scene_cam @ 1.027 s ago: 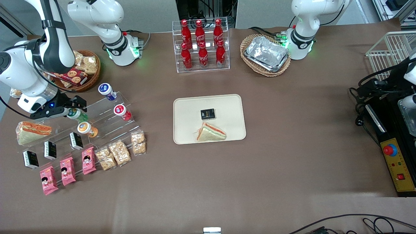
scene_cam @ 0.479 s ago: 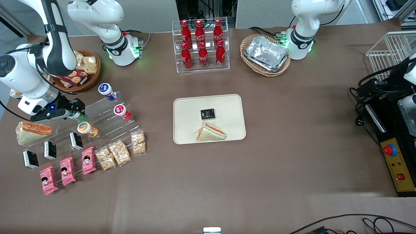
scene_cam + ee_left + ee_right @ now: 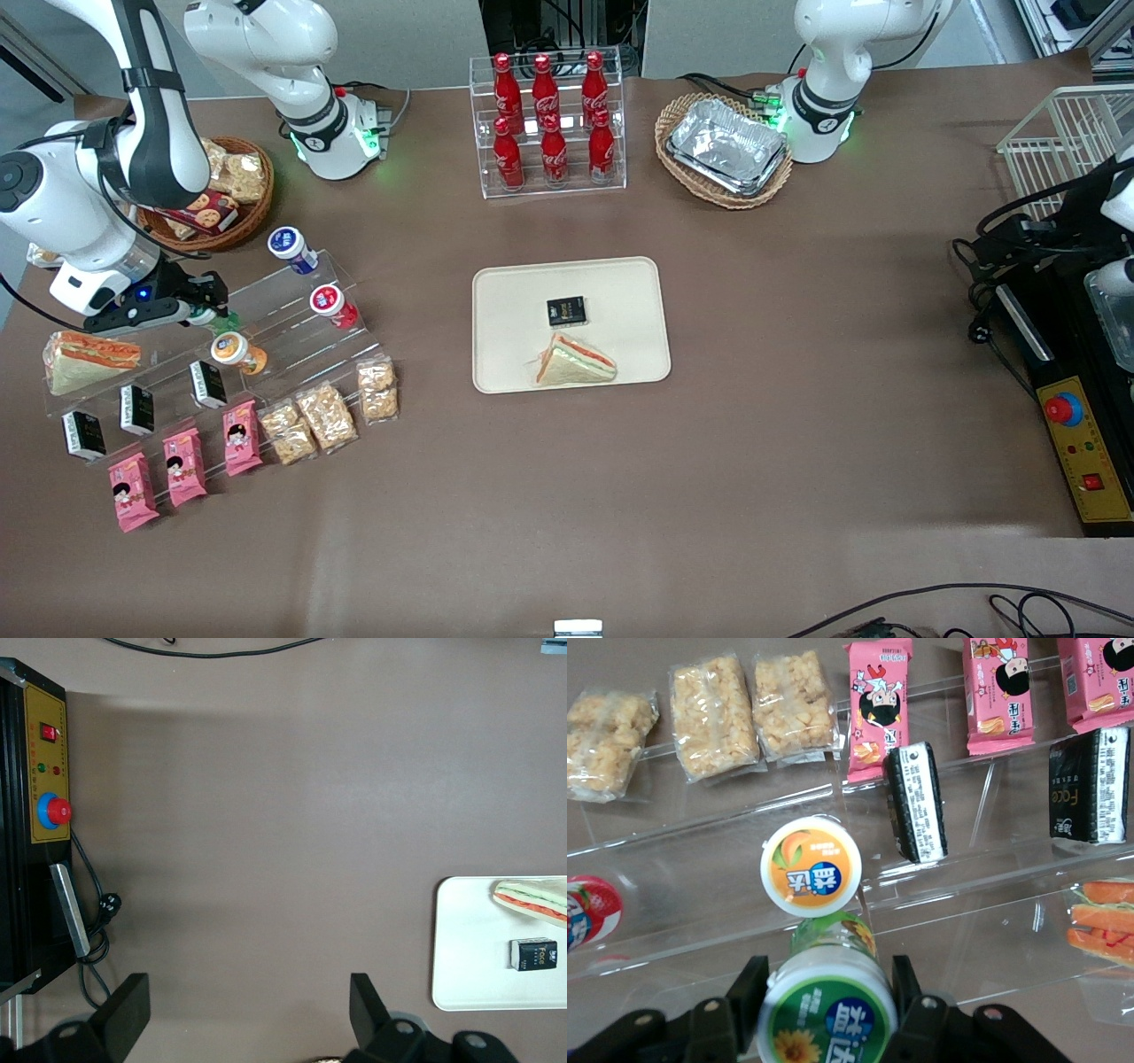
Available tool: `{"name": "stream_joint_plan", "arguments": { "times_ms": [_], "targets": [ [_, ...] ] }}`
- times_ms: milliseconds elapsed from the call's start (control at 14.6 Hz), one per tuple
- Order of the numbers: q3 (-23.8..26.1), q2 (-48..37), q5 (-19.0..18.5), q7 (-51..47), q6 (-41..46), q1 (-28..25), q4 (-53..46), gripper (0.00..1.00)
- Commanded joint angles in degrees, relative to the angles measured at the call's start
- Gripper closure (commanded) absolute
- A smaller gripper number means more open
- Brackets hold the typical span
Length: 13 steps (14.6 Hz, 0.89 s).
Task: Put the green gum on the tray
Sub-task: 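Lift the green gum bottle up out of the rack with the right gripper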
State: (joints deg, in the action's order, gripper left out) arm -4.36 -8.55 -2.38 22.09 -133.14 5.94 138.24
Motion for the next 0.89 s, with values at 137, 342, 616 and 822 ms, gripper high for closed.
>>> {"name": "stream_joint_plan", "arguments": {
  "times_ms": [137, 342, 616, 822],
  "targets": [
    [0.06, -0.68, -0.79, 0.32, -0.37, 0.47, 0.19, 0.60],
    [0.06, -3.04, -0.88, 0.58, 2.53, 0.39, -0.51, 0.63],
    [0.32, -8.32, -0.88, 0.76, 14.18, 0.30, -6.72, 0.68],
    [2.15, -8.33, -0.79, 0.32, 29.12, -0.32, -18.23, 0.67]
  ]
}}
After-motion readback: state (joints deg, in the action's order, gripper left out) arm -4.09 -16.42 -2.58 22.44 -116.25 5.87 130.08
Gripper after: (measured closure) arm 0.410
